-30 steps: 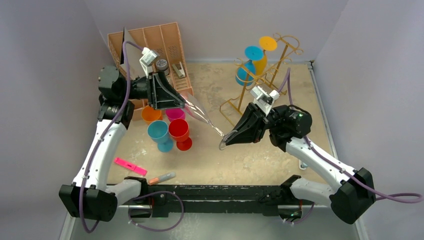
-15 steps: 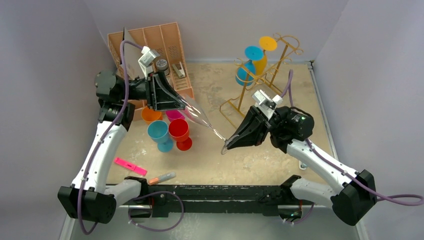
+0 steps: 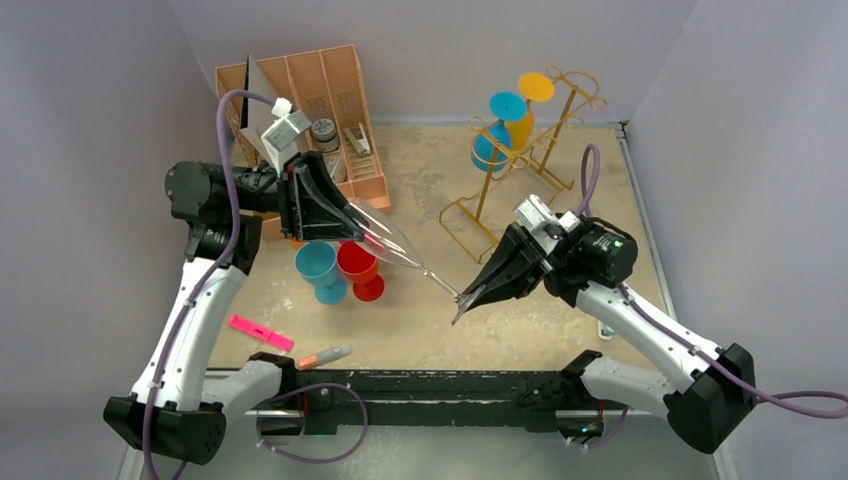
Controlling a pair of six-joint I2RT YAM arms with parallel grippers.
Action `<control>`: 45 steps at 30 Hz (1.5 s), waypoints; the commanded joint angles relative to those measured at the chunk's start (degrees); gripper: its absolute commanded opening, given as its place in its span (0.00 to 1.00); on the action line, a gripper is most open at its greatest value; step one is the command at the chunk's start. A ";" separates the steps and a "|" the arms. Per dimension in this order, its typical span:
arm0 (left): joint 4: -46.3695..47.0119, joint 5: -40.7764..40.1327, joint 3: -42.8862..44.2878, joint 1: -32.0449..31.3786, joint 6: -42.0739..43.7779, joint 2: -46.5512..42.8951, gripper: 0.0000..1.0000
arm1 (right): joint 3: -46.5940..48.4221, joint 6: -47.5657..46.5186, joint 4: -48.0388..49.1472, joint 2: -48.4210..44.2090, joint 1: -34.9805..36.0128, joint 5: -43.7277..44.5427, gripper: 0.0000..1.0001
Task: Take the wine glass off the wine glass rack
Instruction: Place the wine glass at the center of the board.
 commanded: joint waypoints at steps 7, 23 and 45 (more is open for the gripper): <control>-0.38 3.81 3.27 -1.89 2.27 -2.24 0.00 | 2.18 -1.45 -0.06 1.21 -1.03 3.61 0.00; -21.47 -1.17 7.22 -1.89 17.20 -1.88 0.00 | 1.52 -0.45 -0.54 1.61 -1.03 6.45 0.38; -36.15 -2.58 11.09 -1.89 28.07 -2.93 0.00 | 2.67 -21.65 -36.41 -5.77 -1.10 10.59 0.62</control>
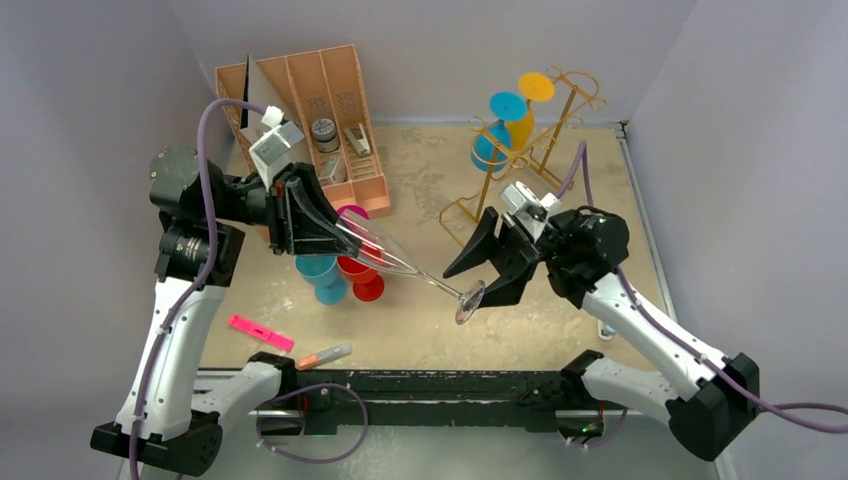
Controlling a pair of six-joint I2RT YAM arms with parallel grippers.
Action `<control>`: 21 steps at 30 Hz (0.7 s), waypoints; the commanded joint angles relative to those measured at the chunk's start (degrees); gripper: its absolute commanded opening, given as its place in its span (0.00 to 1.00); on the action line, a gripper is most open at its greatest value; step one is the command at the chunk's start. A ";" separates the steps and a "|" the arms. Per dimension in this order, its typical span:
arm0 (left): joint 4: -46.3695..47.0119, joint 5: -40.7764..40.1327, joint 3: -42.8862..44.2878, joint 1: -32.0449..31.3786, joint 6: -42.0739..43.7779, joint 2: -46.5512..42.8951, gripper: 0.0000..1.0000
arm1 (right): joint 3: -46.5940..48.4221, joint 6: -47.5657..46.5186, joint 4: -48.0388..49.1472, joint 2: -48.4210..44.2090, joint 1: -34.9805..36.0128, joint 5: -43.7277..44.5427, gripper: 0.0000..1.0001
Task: Take the wine glass off the wine glass rack
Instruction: Place the wine glass at the center of the board.
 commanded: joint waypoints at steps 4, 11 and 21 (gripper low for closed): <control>-6.92 -5.04 0.57 -0.14 8.71 0.28 0.00 | 7.88 -39.41 -57.08 -9.80 0.09 16.34 0.67; -10.62 -7.12 1.11 -0.14 12.83 -0.15 0.00 | 9.78 -48.86 -69.13 -11.48 0.09 15.31 0.69; -18.50 -9.05 3.82 -0.14 18.06 -0.38 0.00 | 9.59 -55.21 -74.09 -12.38 0.09 15.86 0.70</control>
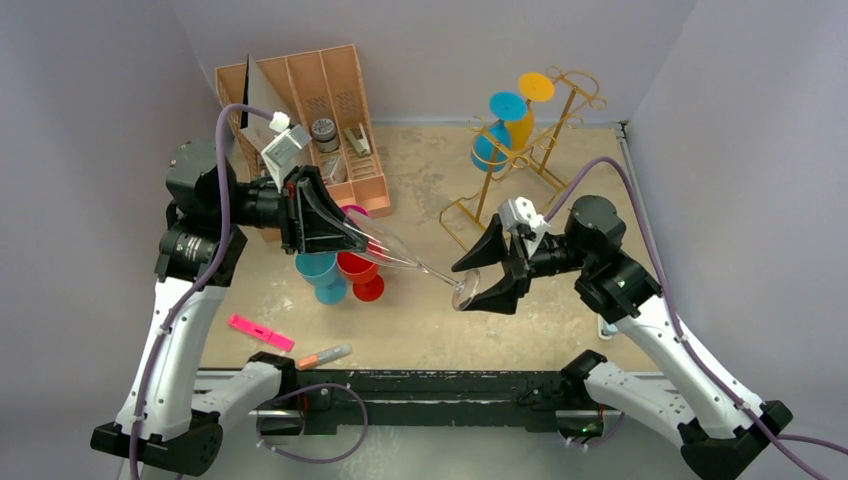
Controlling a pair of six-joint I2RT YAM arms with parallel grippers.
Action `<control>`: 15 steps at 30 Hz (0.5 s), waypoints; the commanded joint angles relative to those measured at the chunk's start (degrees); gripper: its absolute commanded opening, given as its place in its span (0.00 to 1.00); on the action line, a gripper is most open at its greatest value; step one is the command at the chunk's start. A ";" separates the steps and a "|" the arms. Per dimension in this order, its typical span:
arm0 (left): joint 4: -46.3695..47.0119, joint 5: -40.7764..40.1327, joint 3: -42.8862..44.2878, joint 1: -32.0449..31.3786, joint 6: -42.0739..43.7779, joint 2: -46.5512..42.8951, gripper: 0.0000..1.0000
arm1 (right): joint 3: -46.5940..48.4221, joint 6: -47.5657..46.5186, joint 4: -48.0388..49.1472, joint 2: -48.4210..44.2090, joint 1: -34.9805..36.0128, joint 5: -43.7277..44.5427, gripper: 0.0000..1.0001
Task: Take the wine glass off the wine glass rack
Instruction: Place the wine glass at the center of the board.
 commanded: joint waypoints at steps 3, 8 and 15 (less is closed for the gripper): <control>-5.25 -3.82 3.95 -0.14 6.72 0.12 0.00 | 2.61 -7.35 -6.32 -1.11 0.11 5.09 0.70; -12.09 -6.35 5.12 -0.14 11.39 1.02 0.00 | 4.60 -10.48 -12.30 0.41 0.09 11.92 0.72; -21.48 -13.03 7.96 -0.14 18.27 1.47 0.00 | 5.21 -12.34 -14.18 1.74 0.09 14.14 0.72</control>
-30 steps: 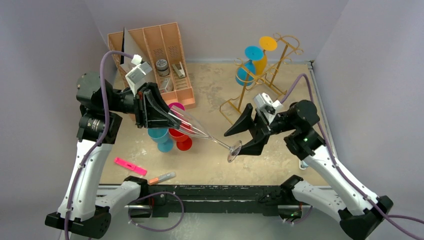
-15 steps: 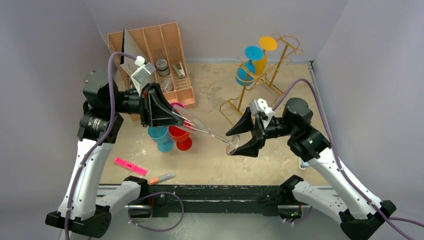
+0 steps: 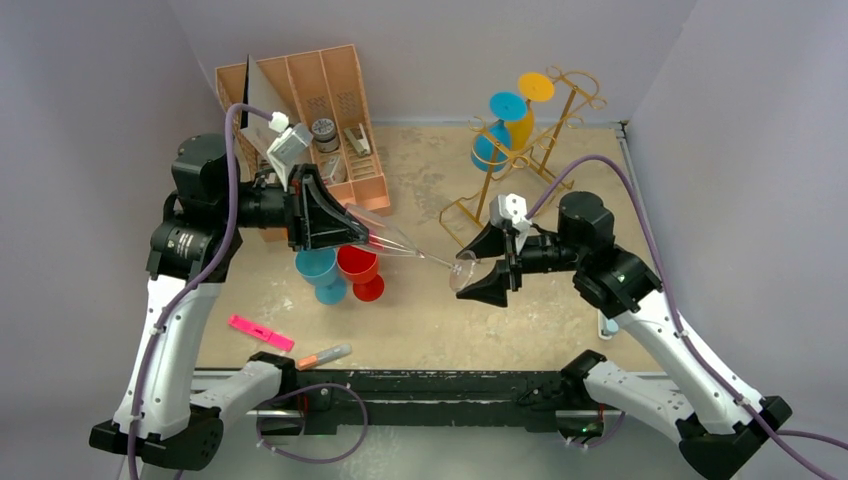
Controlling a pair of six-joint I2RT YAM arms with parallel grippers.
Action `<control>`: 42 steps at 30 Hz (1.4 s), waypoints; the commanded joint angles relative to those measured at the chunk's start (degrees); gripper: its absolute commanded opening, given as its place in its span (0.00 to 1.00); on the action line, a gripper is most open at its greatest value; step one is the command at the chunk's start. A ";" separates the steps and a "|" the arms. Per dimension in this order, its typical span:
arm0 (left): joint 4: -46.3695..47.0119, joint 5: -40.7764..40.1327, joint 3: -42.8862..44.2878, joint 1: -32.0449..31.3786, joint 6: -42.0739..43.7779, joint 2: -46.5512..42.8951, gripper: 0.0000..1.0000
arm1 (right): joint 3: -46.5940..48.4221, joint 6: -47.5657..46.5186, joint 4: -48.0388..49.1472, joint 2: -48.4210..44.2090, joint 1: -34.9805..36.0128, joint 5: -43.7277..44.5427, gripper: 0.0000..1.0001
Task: Take the wine glass off the wine glass rack
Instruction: Place the wine glass at the center of the board.
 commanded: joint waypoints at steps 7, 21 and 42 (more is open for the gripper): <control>-2.11 -8.85 1.62 -0.06 2.66 -0.09 0.00 | 3.40 -4.44 -5.25 1.14 0.09 9.96 0.72; -11.14 -22.85 2.80 -0.23 7.05 3.25 0.00 | 1.58 -5.01 -5.06 -3.45 0.09 25.02 0.73; -21.17 -59.95 13.14 -14.96 10.12 24.28 0.00 | 18.75 10.68 -25.63 0.29 0.13 46.57 0.95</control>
